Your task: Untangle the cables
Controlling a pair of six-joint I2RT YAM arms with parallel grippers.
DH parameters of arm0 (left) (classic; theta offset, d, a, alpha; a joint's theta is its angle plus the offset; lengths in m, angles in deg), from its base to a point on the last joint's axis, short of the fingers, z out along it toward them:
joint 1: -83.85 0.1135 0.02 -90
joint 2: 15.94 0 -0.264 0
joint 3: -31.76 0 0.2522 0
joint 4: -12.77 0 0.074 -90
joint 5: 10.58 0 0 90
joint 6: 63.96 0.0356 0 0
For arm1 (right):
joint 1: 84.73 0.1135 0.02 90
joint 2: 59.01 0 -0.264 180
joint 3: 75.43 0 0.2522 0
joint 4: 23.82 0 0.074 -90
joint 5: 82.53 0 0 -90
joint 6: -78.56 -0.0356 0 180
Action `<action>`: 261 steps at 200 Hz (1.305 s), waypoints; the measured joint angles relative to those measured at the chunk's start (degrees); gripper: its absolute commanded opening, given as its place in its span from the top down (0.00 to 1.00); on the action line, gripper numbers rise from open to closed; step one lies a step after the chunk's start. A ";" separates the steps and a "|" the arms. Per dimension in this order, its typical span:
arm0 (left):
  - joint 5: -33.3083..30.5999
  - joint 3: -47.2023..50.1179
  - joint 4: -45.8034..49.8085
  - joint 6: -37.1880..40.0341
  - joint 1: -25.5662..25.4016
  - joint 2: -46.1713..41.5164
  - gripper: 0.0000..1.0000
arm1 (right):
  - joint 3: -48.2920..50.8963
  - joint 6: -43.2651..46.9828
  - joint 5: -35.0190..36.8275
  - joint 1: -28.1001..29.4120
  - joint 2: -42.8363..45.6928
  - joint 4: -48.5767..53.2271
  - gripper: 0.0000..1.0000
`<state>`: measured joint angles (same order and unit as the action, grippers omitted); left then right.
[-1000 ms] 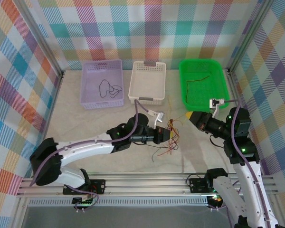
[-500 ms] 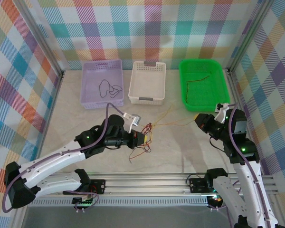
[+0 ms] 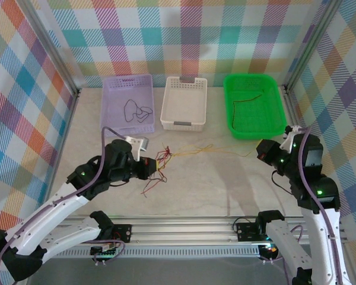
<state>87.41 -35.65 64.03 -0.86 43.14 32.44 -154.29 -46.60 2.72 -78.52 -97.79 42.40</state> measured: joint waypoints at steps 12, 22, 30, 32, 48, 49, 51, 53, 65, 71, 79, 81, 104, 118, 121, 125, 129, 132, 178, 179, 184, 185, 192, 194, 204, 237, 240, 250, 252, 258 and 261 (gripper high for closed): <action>-0.76 -1.81 2.75 0.92 2.78 0.00 1.00 | -2.25 0.96 1.60 -0.31 -0.76 2.21 1.00; -1.20 -2.99 4.79 1.44 5.29 0.00 1.00 | -4.11 1.70 3.13 -0.48 -1.36 3.58 1.00; -1.99 -3.74 6.45 1.95 7.63 -0.02 1.00 | -5.84 2.34 4.68 -0.59 -1.84 4.85 1.00; -2.32 -3.87 6.97 2.08 8.35 -0.04 1.00 | -6.12 2.45 4.92 -0.63 -1.92 5.01 1.00; -4.26 -4.07 10.49 2.78 13.77 -0.44 1.00 | -10.03 3.56 8.79 -1.25 -2.80 7.02 1.00; -4.31 -4.04 10.82 2.78 14.23 -0.44 1.00 | -10.23 3.61 8.90 -1.27 -2.82 7.15 1.00; -4.59 -4.04 11.30 2.80 14.82 -0.48 1.00 | -10.73 3.78 9.25 -1.36 -2.93 7.28 1.00; -4.66 -4.04 11.63 2.80 15.23 -0.50 1.00 | -11.23 4.00 9.51 -1.40 -3.04 7.56 1.00; -5.86 -4.02 13.60 2.95 17.92 -0.68 1.00 | -14.05 4.72 11.19 -1.40 -3.61 8.68 1.00; -6.36 -3.93 14.23 2.97 18.78 -0.85 1.00 | -15.26 5.03 11.76 -1.40 -3.89 9.14 1.00; -6.78 -3.82 14.93 2.95 19.50 -1.05 1.00 | -16.68 5.55 12.15 -1.40 -4.22 9.55 1.00; -6.82 -3.78 15.06 2.97 19.71 -1.14 1.00 | -17.00 5.68 12.26 -1.40 -4.26 9.66 1.00; -6.12 -2.19 14.91 2.84 20.50 -2.03 1.00 | -19.08 6.34 10.58 -1.42 -5.05 10.38 1.00; -5.22 -0.98 14.86 2.67 20.59 -2.12 1.00 | -19.37 6.75 7.34 -1.42 -6.08 10.10 1.00; -4.98 -0.81 14.86 2.67 20.59 -2.10 1.00 | -19.37 6.80 6.47 -1.44 -6.36 10.03 1.00; -4.61 -0.59 14.86 2.62 20.61 -1.99 1.00 | -19.37 6.97 5.16 -1.44 -6.78 9.86 1.00; -4.35 -0.46 14.84 2.60 20.61 -1.92 1.00 | -19.37 6.99 3.87 -1.44 -7.23 9.75 1.00; -4.07 -0.42 14.84 2.58 20.61 -1.84 1.00 | -19.37 7.06 2.58 -1.44 -7.69 9.46 1.00; 1.36 -0.42 11.45 2.54 20.61 0.20 1.00 | -24.04 7.37 -12.04 -1.44 -15.78 5.99 1.00; 1.53 -0.44 11.34 2.54 20.61 0.33 1.00 | -24.17 7.37 -12.22 -1.44 -15.93 5.90 1.00; 2.05 -0.46 10.88 2.54 20.61 0.72 1.00 | -25.20 7.39 -13.40 -1.44 -16.98 5.44 1.00; 2.12 -0.48 10.82 2.54 20.61 0.76 1.00 | -25.49 7.37 -13.73 -1.44 -17.27 5.27 1.00; 2.75 -0.55 10.12 2.54 20.59 1.40 1.00 | -26.82 7.34 -15.21 -1.44 -18.64 4.57 1.00; 2.91 -0.61 9.97 2.54 20.59 1.62 1.00 | -27.26 7.34 -15.67 -1.42 -19.15 4.28 1.00; 3.56 -0.94 9.40 2.54 20.50 2.49 1.00 | -29.29 7.32 -17.66 -1.27 -21.18 3.21 1.00; 4.48 -4.13 7.08 2.67 18.36 6.05 1.00 | -35.95 7.10 -20.98 1.97 -28.63 -0.26 1.00; 4.48 -4.55 6.82 2.75 17.99 6.40 1.00 | -36.68 7.13 -21.24 2.56 -29.55 -0.61 1.00; 4.42 -6.01 6.16 2.95 16.63 7.43 1.00 | -38.82 7.15 -21.33 4.28 -32.04 -1.01 1.00; 4.44 -6.36 5.95 2.97 16.33 7.63 1.00 | -39.34 7.17 -21.38 4.63 -32.57 -1.07 1.00; 4.42 -7.26 5.55 3.21 15.61 8.22 1.00 | -41.00 7.21 -21.35 5.84 -34.42 -1.33 1.00; 4.42 -7.69 5.33 3.26 15.28 8.48 1.00 | -41.72 7.32 -21.35 6.36 -35.36 -1.49 1.00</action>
<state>91.83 -43.34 69.36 2.40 58.42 40.92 -196.02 -39.28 -18.64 -72.16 -133.16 40.92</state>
